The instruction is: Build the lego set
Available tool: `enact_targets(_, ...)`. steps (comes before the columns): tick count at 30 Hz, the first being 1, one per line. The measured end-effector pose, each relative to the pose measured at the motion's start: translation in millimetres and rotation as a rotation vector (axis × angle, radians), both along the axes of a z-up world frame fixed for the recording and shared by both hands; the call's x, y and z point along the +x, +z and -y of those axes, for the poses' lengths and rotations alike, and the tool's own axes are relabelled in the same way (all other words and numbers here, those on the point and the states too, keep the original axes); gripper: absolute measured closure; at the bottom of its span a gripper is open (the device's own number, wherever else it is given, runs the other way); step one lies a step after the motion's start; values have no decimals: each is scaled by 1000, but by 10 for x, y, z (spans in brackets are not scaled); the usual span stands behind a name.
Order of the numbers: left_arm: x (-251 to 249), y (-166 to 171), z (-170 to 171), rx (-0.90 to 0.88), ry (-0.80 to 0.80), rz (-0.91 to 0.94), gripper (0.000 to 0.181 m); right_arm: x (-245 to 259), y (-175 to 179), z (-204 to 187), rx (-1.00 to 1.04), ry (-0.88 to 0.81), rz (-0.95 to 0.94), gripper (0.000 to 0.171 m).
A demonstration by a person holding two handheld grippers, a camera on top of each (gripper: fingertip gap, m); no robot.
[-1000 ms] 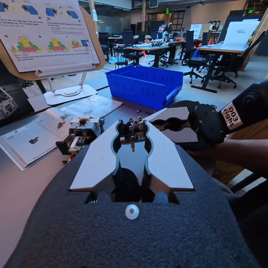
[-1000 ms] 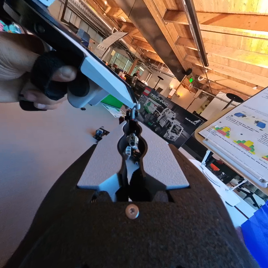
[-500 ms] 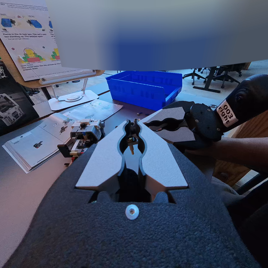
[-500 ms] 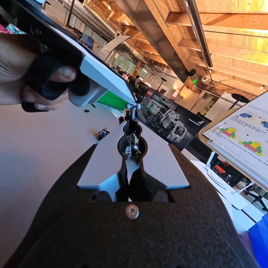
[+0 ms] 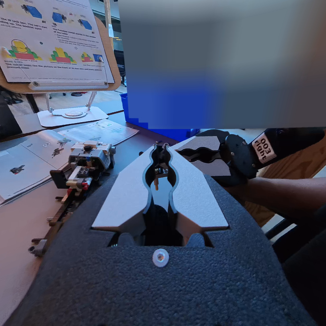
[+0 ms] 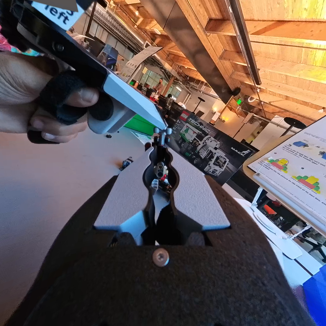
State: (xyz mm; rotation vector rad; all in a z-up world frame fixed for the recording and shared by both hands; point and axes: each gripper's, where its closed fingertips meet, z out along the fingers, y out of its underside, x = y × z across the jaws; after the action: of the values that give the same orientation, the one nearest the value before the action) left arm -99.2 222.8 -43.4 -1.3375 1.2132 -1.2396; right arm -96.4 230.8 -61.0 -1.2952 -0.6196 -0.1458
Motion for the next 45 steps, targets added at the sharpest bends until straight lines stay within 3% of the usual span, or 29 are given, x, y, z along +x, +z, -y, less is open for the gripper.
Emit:
enact_targets(5, 8, -19, 10, -134, -30, 37, 177, -13, -2, 9, -8, 12, -10, 165)
enact_targets(10, -29, 31, 19, -46, -2, 47, 177, -24, 35, 9, 0, 48, -64, 165)
enact_targets(12, -63, 66, 9, -13, 32, 62, 165, -25, 30, 7, 3, 43, -54, 165)
enact_targets(15, -79, 46, 1, 42, 73, 46, 160, -37, 18, 5, 5, 35, -34, 165)
enact_targets(45, -58, -148, 27, -112, 48, -85, 166, -35, -31, 2, -1, -7, 30, 165)
